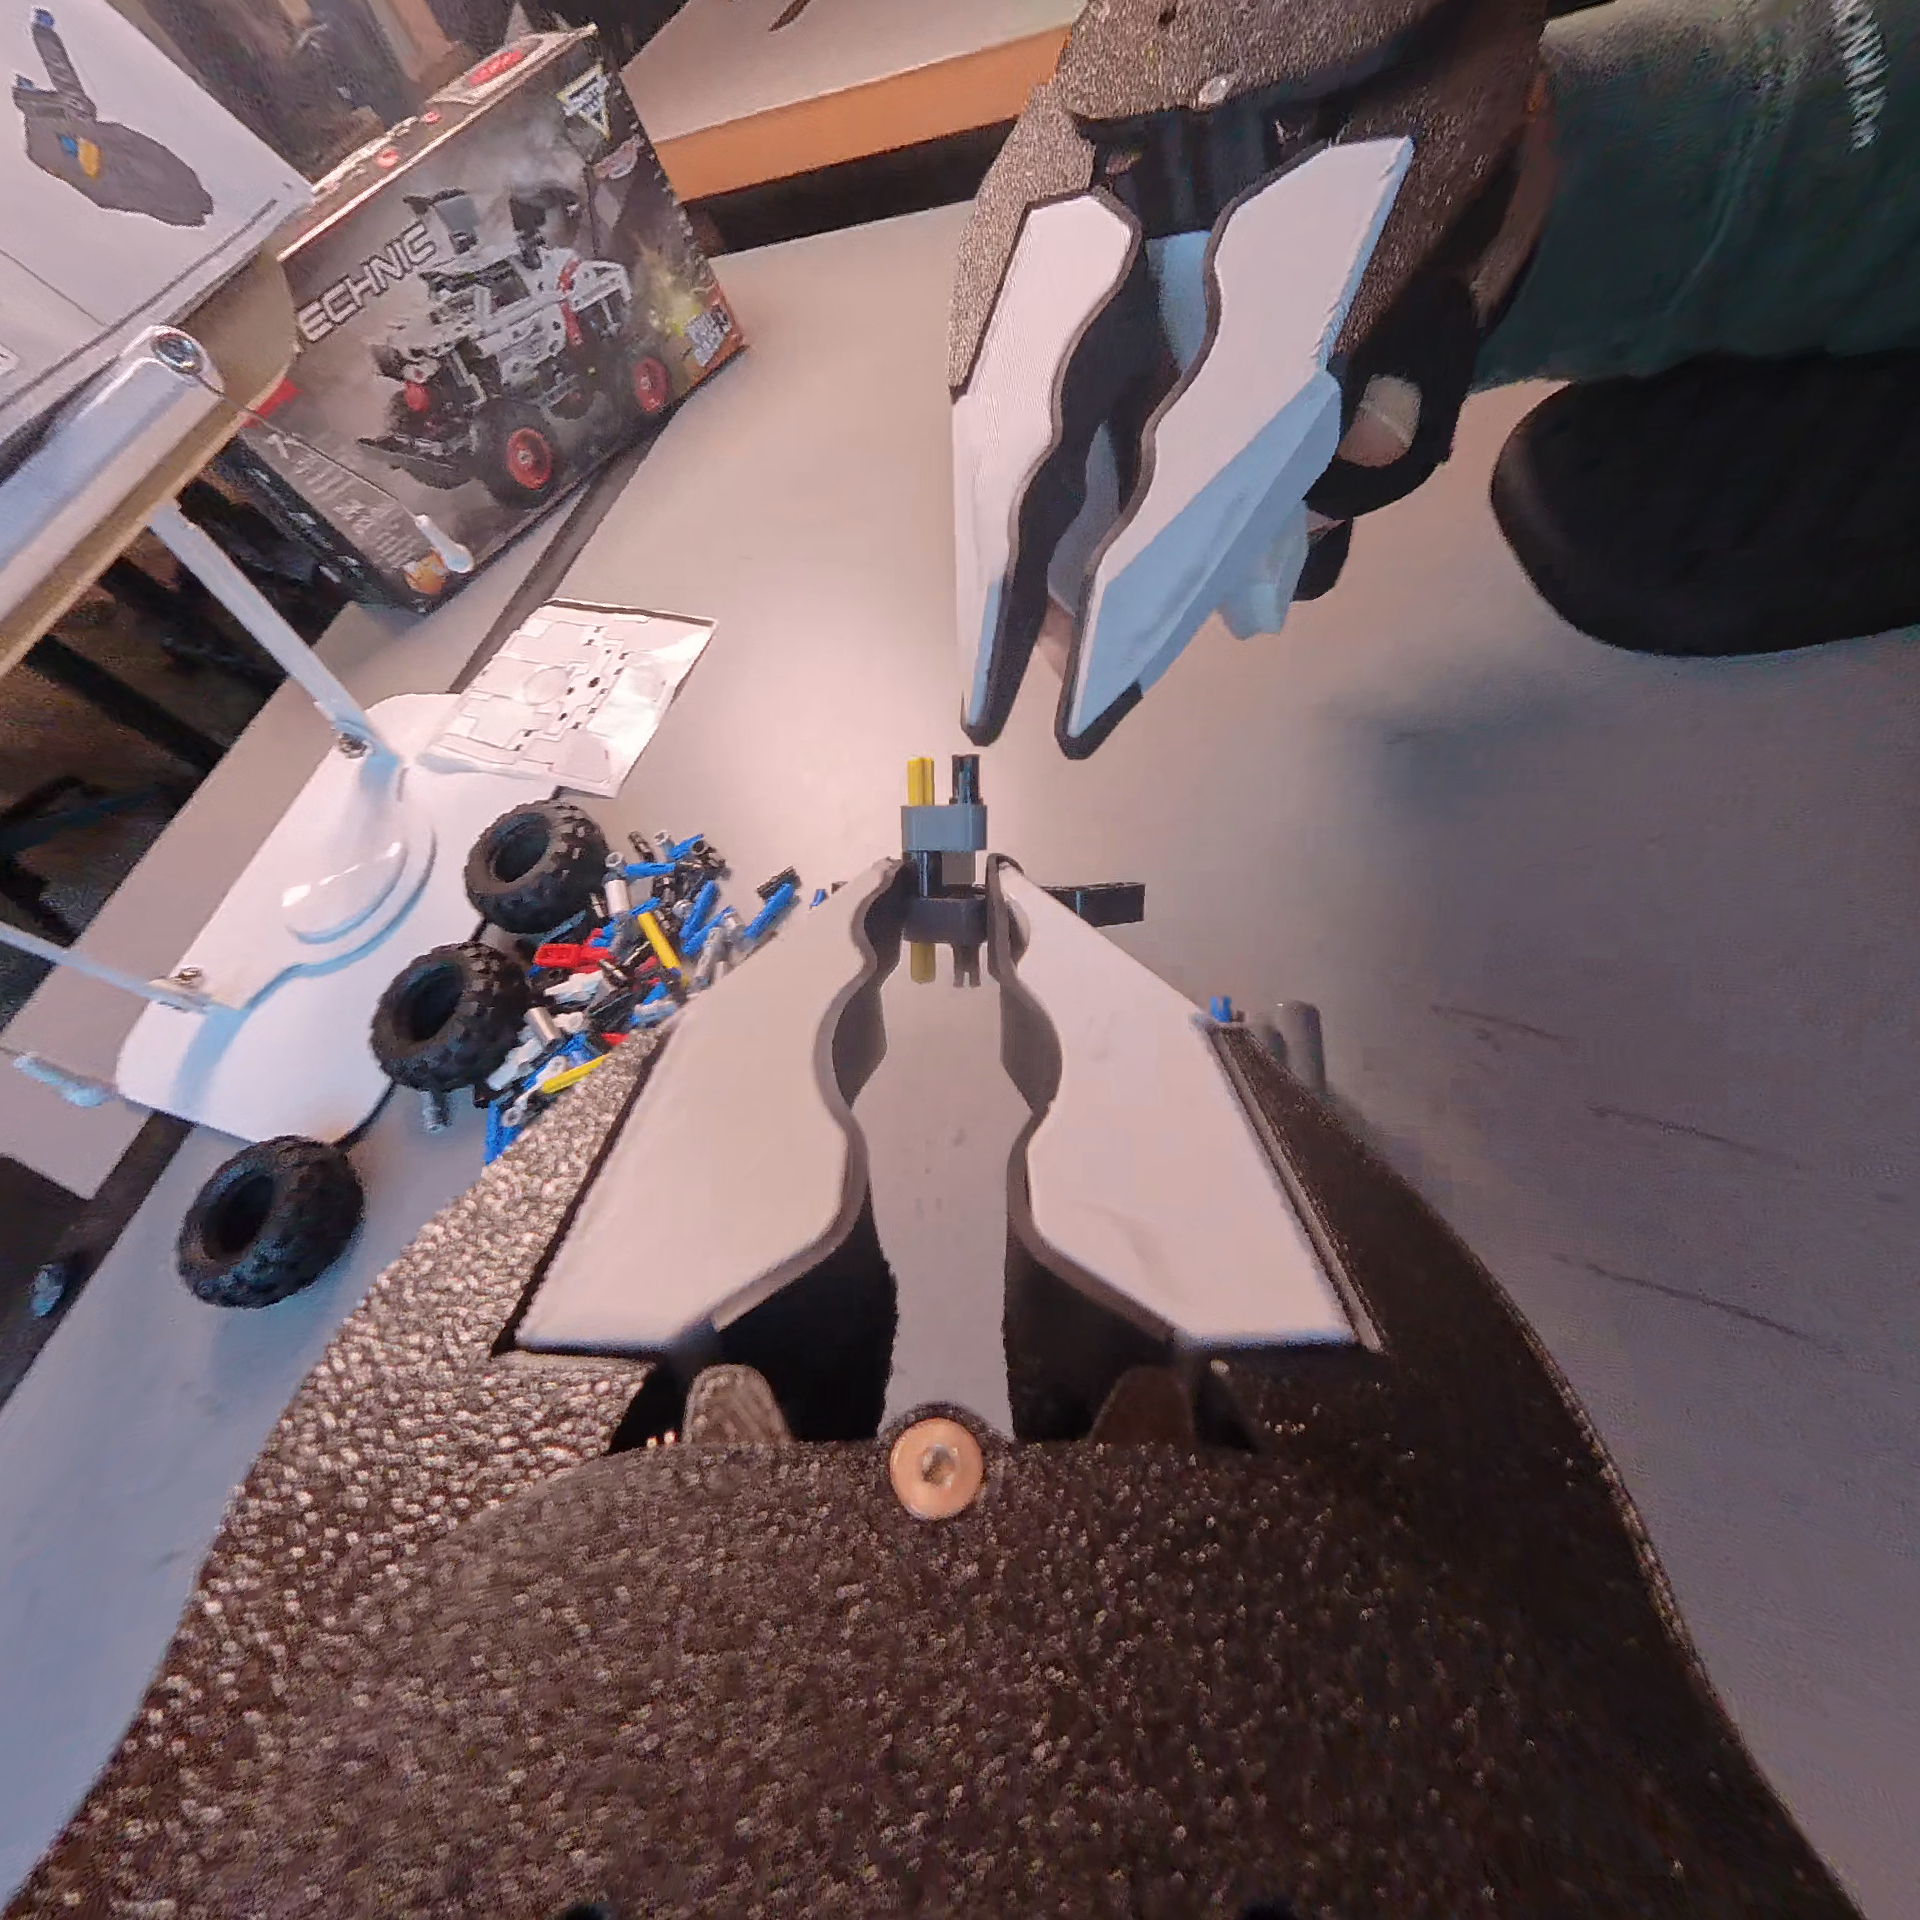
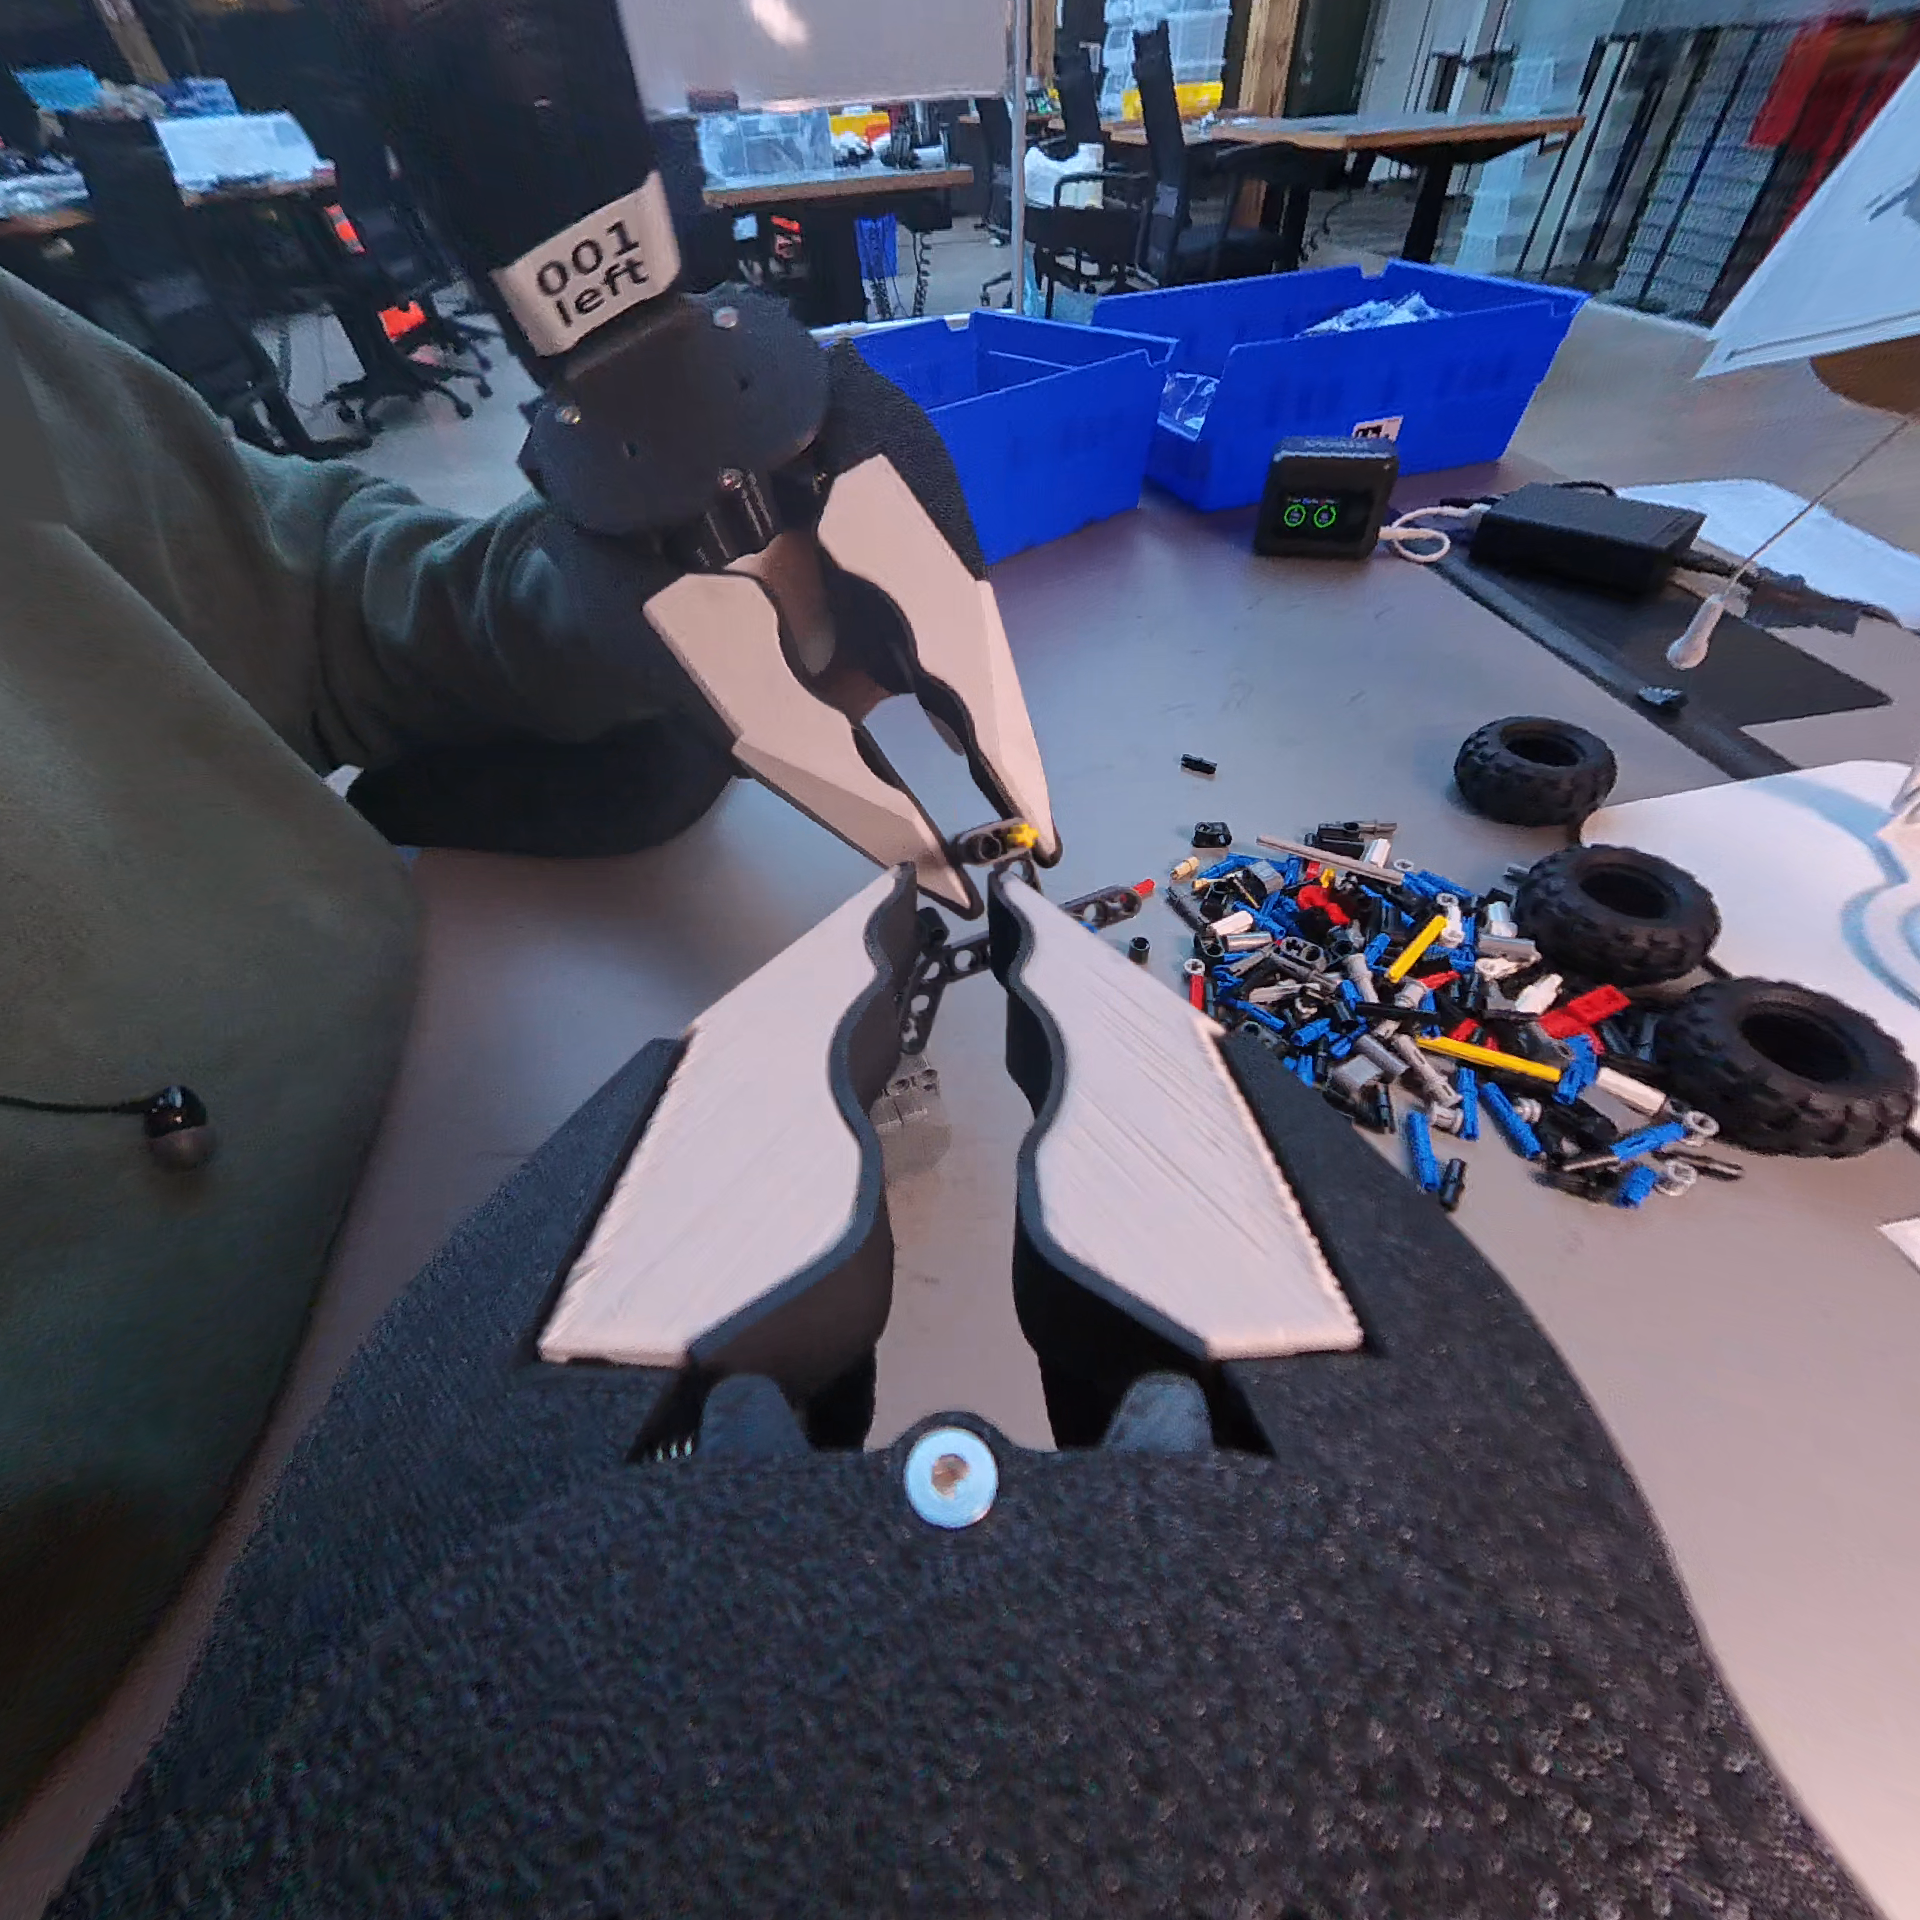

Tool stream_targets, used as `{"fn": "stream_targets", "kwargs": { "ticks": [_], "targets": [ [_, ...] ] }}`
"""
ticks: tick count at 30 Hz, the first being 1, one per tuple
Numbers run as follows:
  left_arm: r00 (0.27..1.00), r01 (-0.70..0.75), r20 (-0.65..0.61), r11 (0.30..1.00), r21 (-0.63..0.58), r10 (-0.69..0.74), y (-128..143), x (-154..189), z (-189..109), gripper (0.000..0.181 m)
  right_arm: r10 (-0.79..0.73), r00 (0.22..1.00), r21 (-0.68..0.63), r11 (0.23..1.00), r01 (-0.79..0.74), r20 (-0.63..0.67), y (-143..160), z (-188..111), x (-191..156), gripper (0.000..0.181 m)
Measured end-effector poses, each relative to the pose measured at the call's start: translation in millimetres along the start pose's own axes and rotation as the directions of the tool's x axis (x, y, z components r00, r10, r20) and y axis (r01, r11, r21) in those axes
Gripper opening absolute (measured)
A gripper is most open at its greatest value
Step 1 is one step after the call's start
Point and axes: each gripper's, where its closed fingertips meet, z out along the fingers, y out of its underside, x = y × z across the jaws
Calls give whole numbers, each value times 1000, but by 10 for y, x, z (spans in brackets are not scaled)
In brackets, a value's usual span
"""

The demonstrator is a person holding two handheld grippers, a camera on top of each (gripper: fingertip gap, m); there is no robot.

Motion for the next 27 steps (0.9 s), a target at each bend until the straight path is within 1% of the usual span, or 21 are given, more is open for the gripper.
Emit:
{"fn": "stream_targets", "kwargs": {
  "ticks": [6,8,10,12,13,14,15,16,17,18,19,20,22,24,27],
  "targets": [
    [979,-135,145,989,-53,141,27,-96,29,15,197,980,29,980,-197,-16,-14,102,90,13],
    [964,-180,185,981,-69,190,21,-112,35,14,222,975,17,975,-221,-33,10,135,114,12],
    [944,-225,224,970,-95,241,21,-136,35,15,242,969,24,970,-241,-55,13,143,152,6],
    [935,-244,241,965,-97,261,14,-141,34,14,242,969,26,970,-241,-50,10,135,151,5],
    [940,-241,227,967,-84,254,9,-126,36,15,238,970,24,971,-238,-41,11,128,139,4],
    [956,-218,188,974,-57,225,3,-94,37,15,229,973,17,973,-229,-23,19,116,119,4],
    [979,-161,128,987,-10,161,-17,-52,29,15,206,979,10,979,-206,-5,27,98,102,3],
    [997,-70,46,996,52,67,-64,1,4,18,161,987,7,987,-161,27,30,76,60,3],
    [998,34,-54,994,103,-28,-120,60,-31,24,120,992,5,993,-121,47,36,52,31,3],
    [984,121,-146,984,133,-101,-168,107,-68,26,86,993,-4,996,-86,76,45,37,-15,3],
    [968,172,-210,973,152,-139,-205,136,-101,26,45,992,-15,999,-44,115,56,27,-88,3],
    [957,190,-253,967,168,-144,-232,169,-125,25,0,991,-17,1000,2,133,61,26,-138,3],
    [943,170,-313,972,162,-113,-226,270,-138,16,-74,984,-33,996,80,162,87,40,-227,3],
    [945,124,-319,983,138,-75,-183,326,-126,8,-120,981,-59,990,130,150,134,50,-225,3],
    [941,95,-335,987,127,-48,-173,381,-137,8,-153,974,-60,984,165,168,152,43,-276,3]
  ]
}}
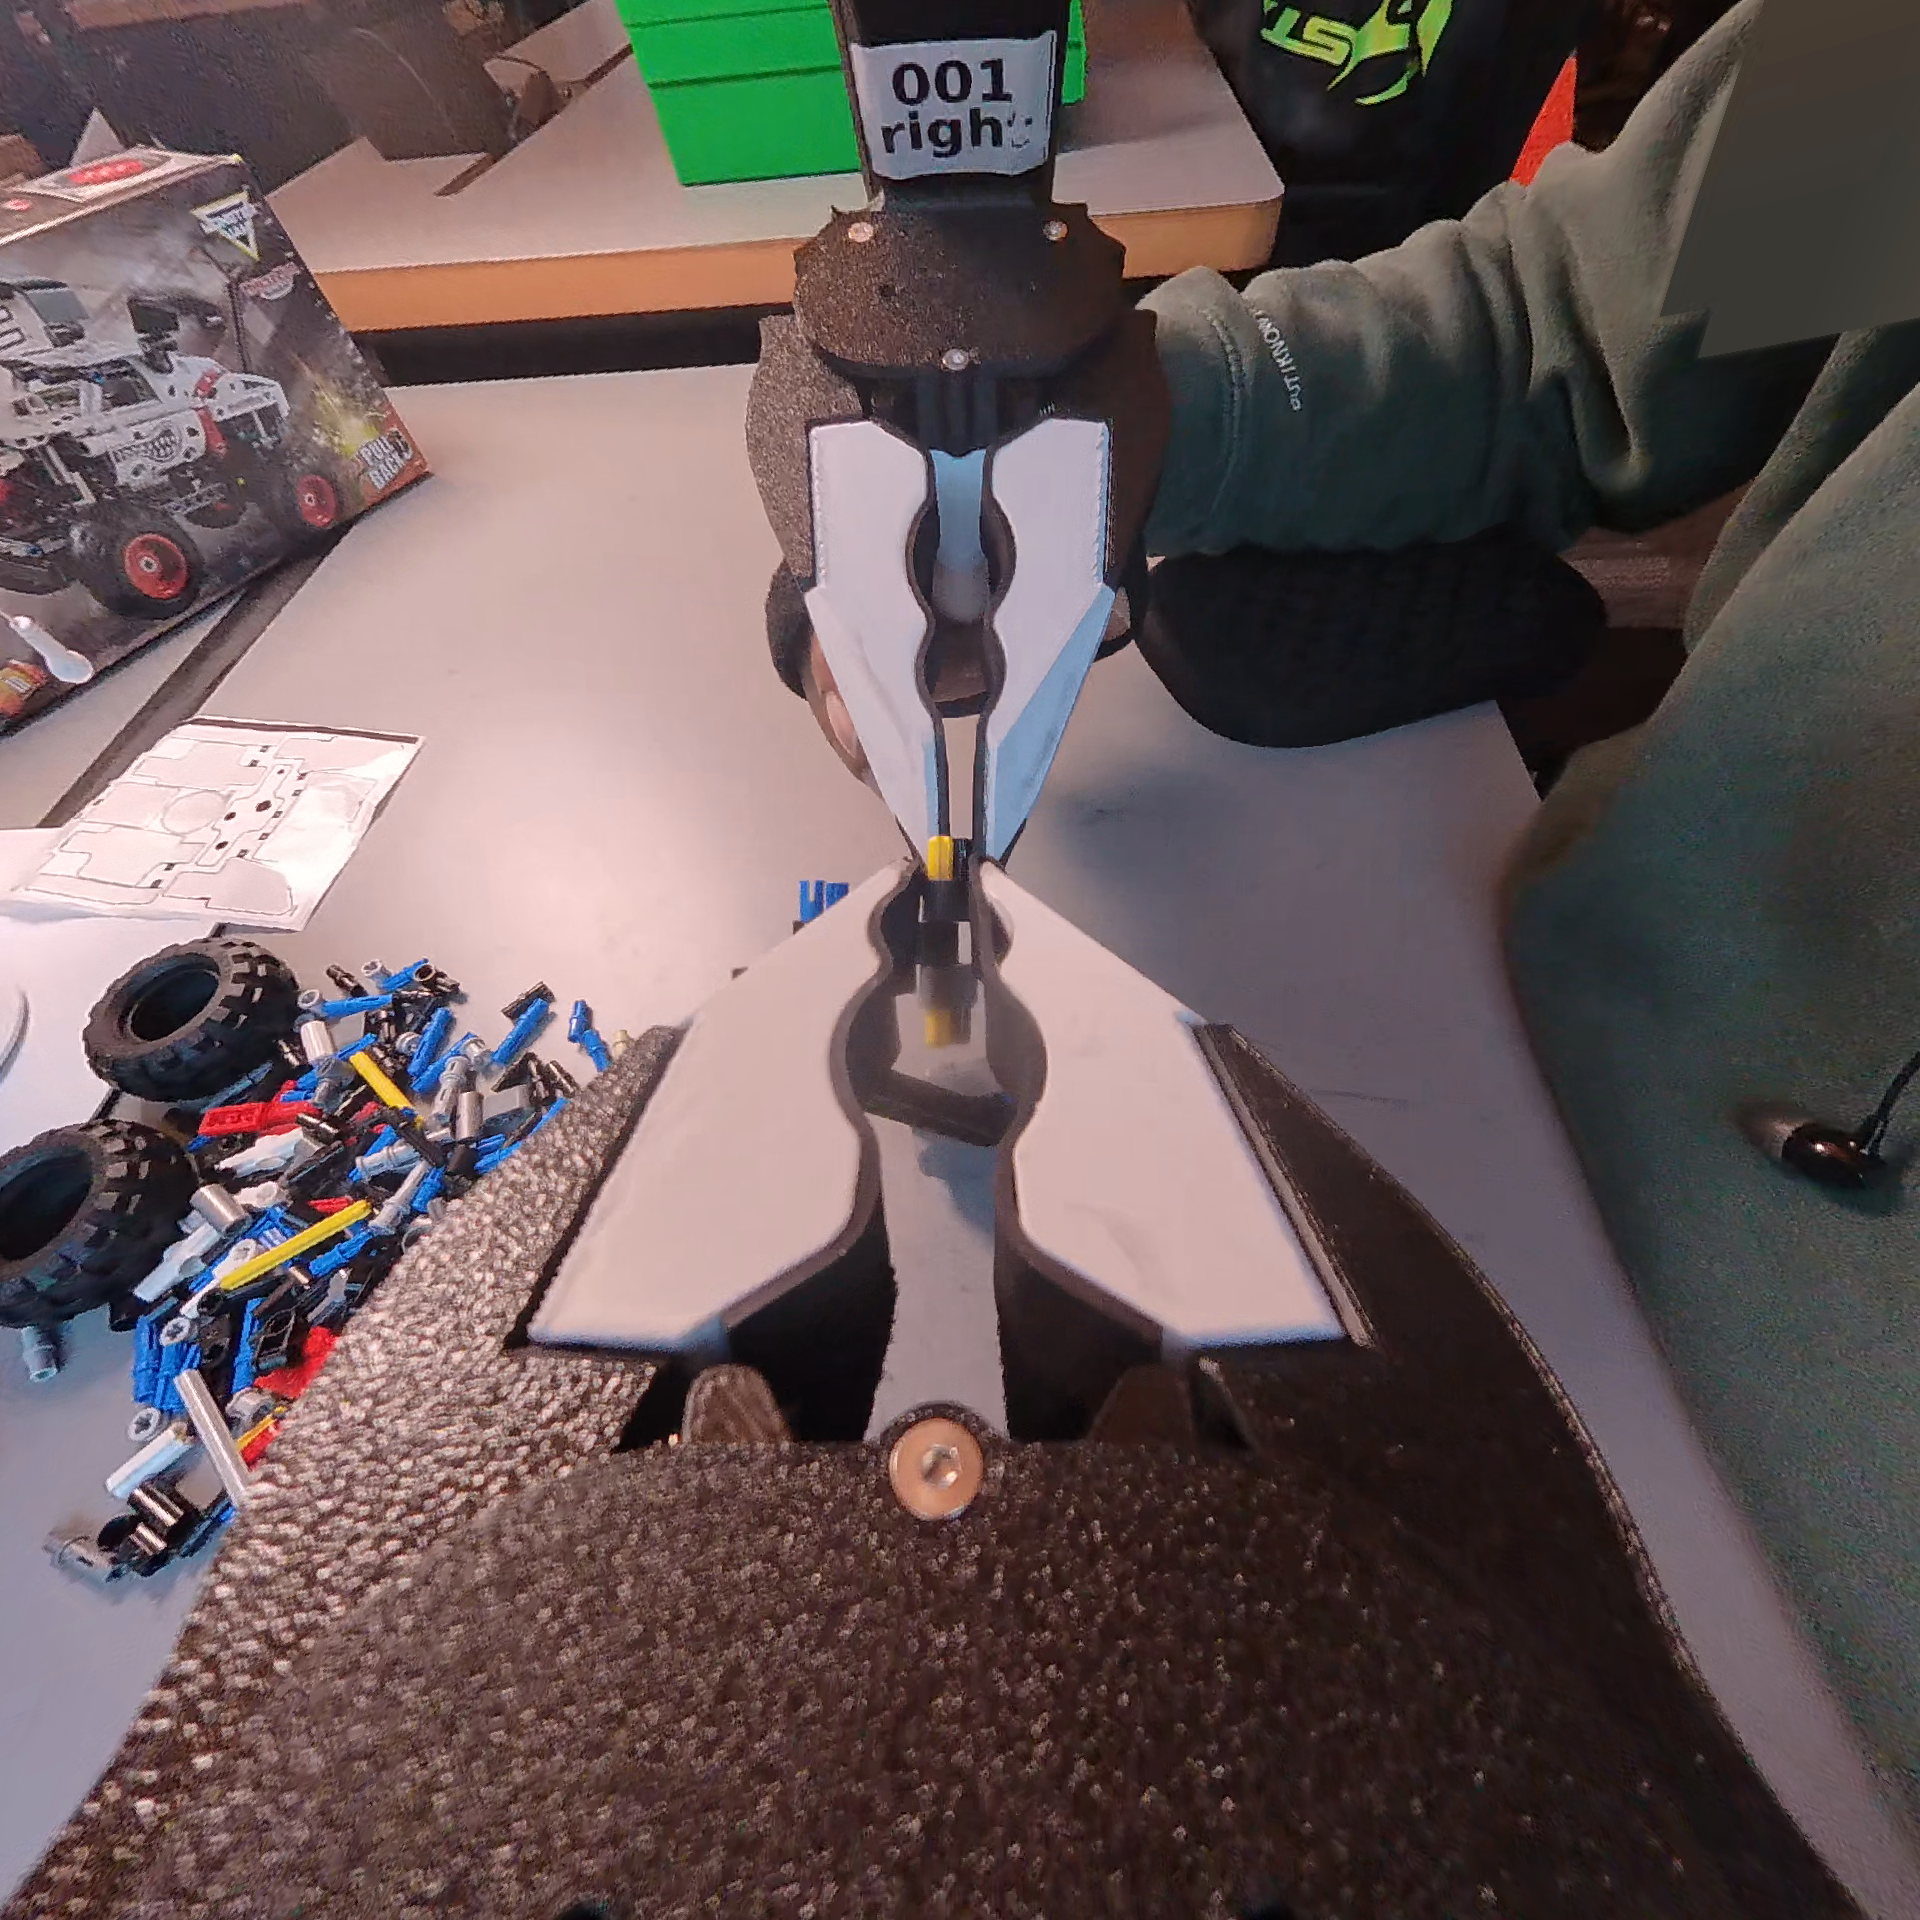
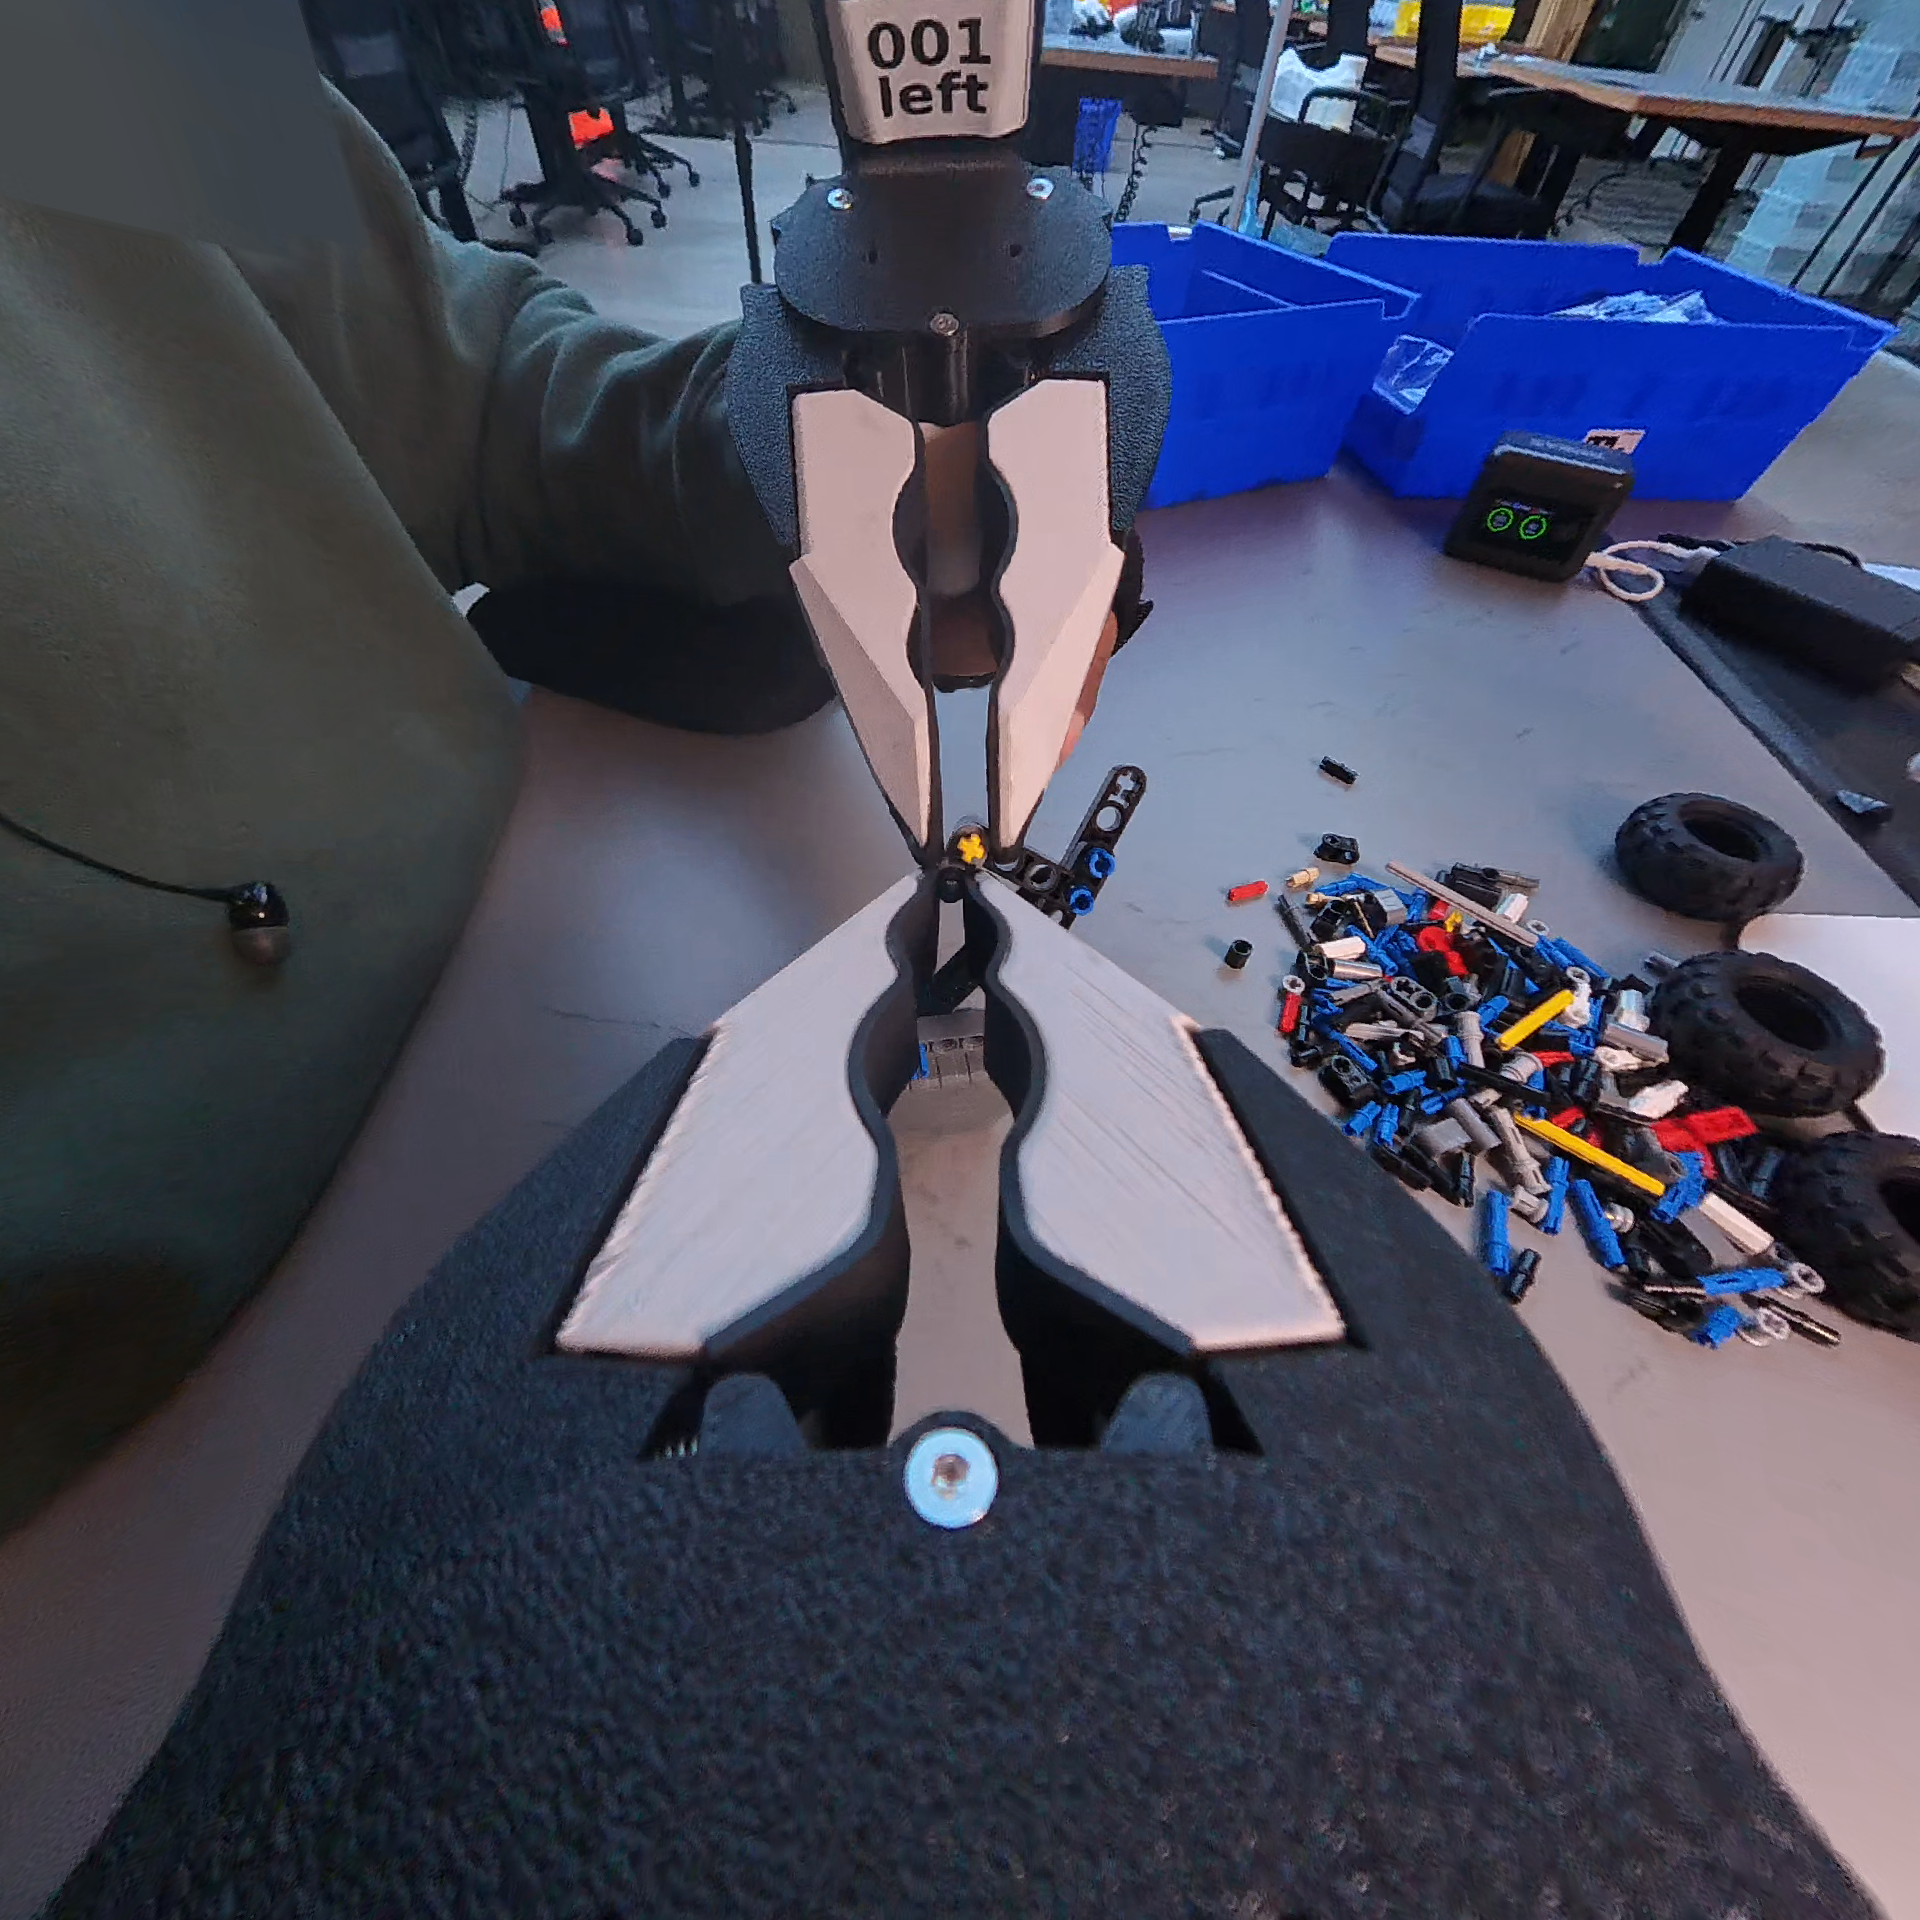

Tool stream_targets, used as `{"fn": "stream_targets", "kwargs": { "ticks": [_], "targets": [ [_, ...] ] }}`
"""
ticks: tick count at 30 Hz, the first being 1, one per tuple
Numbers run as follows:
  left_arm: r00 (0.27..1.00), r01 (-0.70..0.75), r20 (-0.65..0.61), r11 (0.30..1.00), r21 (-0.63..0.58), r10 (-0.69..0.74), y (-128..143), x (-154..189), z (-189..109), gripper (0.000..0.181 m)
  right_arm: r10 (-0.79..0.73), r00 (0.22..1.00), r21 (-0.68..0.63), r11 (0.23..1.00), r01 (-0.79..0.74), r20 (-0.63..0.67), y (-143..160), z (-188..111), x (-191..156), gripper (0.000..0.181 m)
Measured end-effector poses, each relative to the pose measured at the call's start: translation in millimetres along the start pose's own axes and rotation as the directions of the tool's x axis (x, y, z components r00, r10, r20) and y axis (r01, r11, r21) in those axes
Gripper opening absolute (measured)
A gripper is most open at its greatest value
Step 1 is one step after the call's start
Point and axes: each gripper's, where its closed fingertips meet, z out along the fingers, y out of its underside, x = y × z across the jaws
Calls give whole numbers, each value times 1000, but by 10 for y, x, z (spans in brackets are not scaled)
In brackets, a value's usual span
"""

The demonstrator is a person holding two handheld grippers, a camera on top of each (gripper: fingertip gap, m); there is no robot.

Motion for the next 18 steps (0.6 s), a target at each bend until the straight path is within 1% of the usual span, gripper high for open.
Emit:
{"fn": "stream_targets", "kwargs": {
  "ticks": [2,3,4,5,7,10,16,18],
  "targets": [
    [1000,-15,-18,1000,-5,15,3,31,-3,9,-16,1000,4,1000,15,13,-7,-2,-27,3],
    [999,-14,-36,1000,-5,13,2,58,-6,11,-16,1000,14,1000,16,26,-25,-11,-46,3],
    [998,-5,-56,1000,-4,5,3,83,-6,18,-24,999,18,1000,23,34,-36,-23,-57,3],
    [998,5,-65,1000,2,-5,-1,93,-5,18,-41,999,4,999,40,31,-23,-31,-58,3],
    [998,5,-68,1000,-1,-6,7,99,11,8,-71,997,-13,997,72,39,-7,-30,-92,3],
    [997,-6,-76,999,-35,4,45,119,35,7,-112,993,-42,993,113,33,31,-23,-107,3],
    [999,-36,-35,992,-123,32,121,86,50,7,-57,997,-36,998,59,51,69,-12,-81,2],
    [999,-30,-24,992,-124,27,115,64,40,6,-43,998,-20,999,44,48,54,-15,-59,2]
  ]
}}
